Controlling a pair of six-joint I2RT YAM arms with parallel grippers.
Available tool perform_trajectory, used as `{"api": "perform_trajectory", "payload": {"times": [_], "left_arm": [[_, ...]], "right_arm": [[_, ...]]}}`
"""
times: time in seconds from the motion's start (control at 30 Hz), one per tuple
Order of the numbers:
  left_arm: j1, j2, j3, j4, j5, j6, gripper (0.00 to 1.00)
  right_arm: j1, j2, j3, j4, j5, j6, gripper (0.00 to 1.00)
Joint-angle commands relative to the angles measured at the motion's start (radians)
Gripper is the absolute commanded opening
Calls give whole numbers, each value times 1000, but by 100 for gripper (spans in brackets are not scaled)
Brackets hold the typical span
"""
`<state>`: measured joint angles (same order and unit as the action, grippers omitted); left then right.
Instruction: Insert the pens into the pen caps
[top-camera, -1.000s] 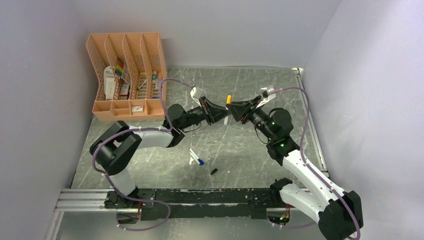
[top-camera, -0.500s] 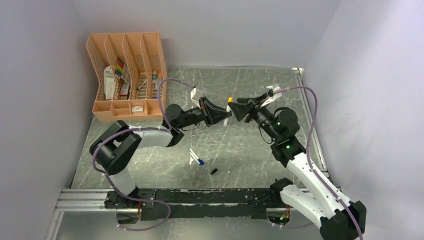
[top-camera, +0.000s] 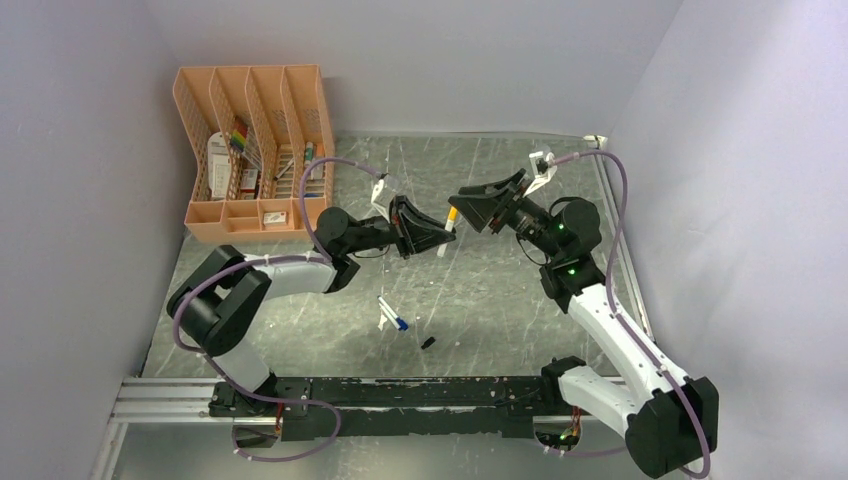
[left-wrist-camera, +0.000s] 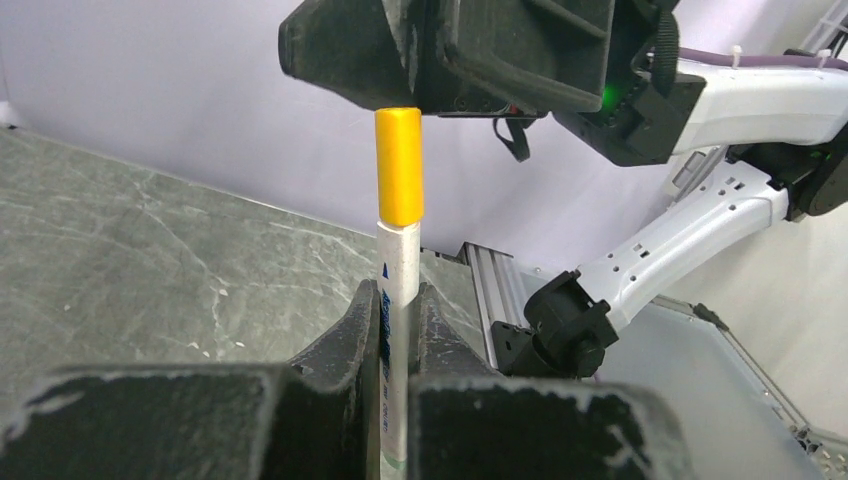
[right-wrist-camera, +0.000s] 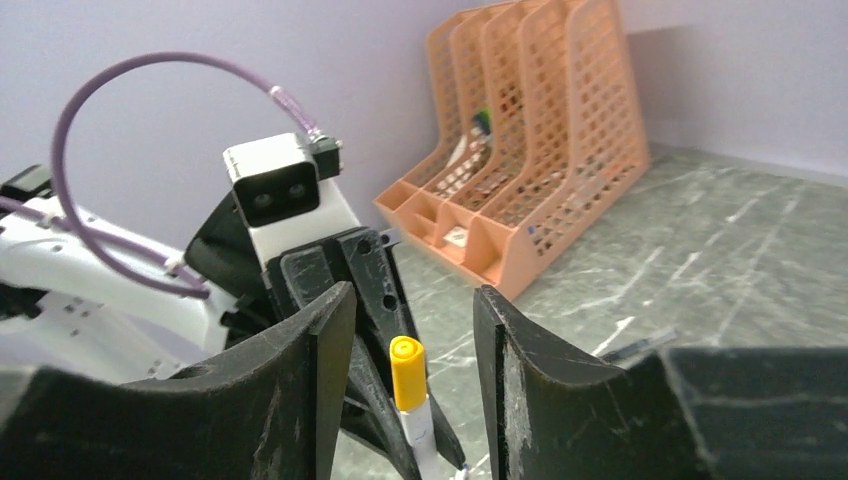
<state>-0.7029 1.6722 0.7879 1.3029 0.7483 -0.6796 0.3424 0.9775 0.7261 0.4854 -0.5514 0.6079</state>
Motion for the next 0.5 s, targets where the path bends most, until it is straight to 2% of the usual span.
{"api": "perform_trajectory", "payload": {"times": [0.0,0.23,0.47], "left_arm": [[6,-57,-9,-20,62,66,7],[5,-74,-8,-68,54,91,7],[5,-71,-13,-24,47,55,7]], "right_arm": [[-7,11,18,116,-127,83,46],[-6,31,16,136,-173,98,41],[-5,42,10,108,-174,64,39]]}}
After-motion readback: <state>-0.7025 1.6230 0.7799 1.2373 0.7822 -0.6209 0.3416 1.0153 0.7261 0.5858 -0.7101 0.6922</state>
